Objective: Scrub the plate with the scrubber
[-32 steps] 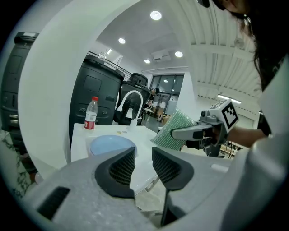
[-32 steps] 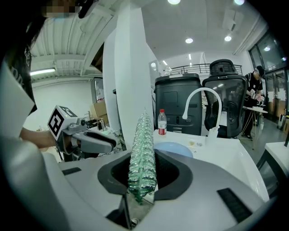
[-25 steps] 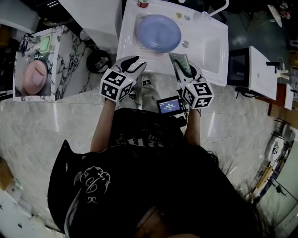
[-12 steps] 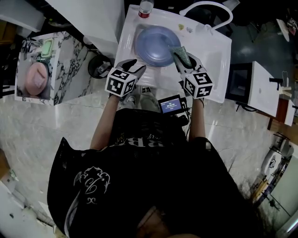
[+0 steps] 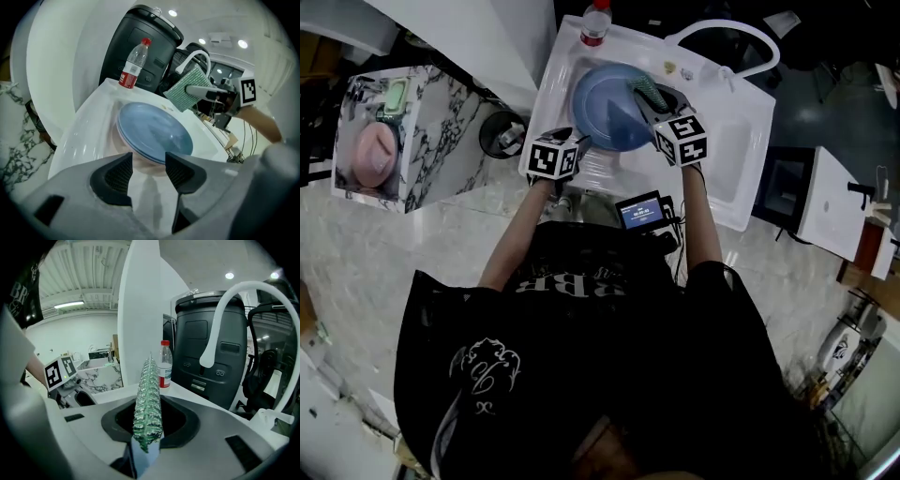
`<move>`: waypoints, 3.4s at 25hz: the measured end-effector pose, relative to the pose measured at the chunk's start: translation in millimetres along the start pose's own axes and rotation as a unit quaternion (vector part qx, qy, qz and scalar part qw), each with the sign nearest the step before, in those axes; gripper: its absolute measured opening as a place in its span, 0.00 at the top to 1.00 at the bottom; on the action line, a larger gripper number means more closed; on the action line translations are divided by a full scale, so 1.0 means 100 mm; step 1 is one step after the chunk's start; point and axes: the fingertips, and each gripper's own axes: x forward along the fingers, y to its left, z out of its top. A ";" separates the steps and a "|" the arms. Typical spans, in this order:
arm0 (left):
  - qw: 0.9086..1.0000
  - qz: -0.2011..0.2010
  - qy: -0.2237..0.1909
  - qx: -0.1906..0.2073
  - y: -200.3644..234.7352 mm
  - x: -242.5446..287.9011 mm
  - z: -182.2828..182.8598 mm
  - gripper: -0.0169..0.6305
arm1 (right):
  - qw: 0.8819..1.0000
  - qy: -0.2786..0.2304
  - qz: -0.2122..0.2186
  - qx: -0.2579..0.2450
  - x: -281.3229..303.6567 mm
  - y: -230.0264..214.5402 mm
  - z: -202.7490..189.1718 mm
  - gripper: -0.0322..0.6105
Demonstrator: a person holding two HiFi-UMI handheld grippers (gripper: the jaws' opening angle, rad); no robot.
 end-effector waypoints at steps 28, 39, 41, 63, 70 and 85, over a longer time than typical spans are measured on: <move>0.998 0.003 -0.010 -0.066 0.17 0.18 0.03 0.64 | 0.995 0.043 0.090 -0.020 1.25 0.01 -0.48 0.81; 0.998 0.004 -0.012 -0.060 0.16 0.17 0.04 0.64 | 0.977 0.050 0.203 -0.049 1.13 0.72 -0.50 0.81; 0.998 0.003 -0.012 -0.059 0.15 0.17 0.04 0.64 | 0.972 0.054 0.222 -0.048 1.09 0.82 -0.52 0.81; 0.998 0.012 -0.017 -0.056 0.14 0.16 0.06 0.64 | 0.979 0.028 0.198 -0.034 0.84 0.39 -0.41 0.81; 0.998 0.018 -0.019 -0.056 0.15 0.16 0.05 0.64 | 0.989 0.033 0.118 -0.083 0.95 -0.30 -0.38 0.81; 0.998 0.015 -0.020 -0.053 0.15 0.17 0.03 0.65 | 0.989 0.064 0.122 -0.052 1.03 -0.15 -0.67 0.81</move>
